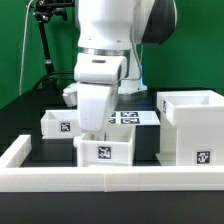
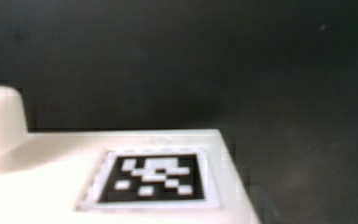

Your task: Assemble drawer

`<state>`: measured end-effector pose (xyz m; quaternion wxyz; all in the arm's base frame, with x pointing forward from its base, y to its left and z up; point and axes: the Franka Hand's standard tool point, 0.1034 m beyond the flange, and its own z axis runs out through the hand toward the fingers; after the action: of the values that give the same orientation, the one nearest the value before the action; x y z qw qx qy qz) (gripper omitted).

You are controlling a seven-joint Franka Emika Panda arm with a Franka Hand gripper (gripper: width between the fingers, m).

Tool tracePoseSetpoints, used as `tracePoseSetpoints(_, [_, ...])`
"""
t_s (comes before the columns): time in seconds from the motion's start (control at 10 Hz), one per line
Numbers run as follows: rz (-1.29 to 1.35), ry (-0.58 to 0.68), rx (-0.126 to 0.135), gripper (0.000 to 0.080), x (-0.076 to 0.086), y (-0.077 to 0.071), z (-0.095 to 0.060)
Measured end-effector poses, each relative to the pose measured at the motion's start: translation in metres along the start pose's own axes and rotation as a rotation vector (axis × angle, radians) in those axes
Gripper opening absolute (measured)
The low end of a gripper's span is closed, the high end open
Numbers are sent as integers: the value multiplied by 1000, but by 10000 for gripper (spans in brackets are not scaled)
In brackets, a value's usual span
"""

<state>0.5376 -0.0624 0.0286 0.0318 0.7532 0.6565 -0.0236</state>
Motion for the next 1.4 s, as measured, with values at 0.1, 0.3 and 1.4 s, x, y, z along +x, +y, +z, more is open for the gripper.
tracePoseSetpoints(0.1, [5,0,1,42,-2,0,0])
tracePoseSetpoints(0.3, [-24,-1,3,42,-3,-1,2])
tracePoseSetpoints(1.4, [-193,11,14,42,27,-4,8])
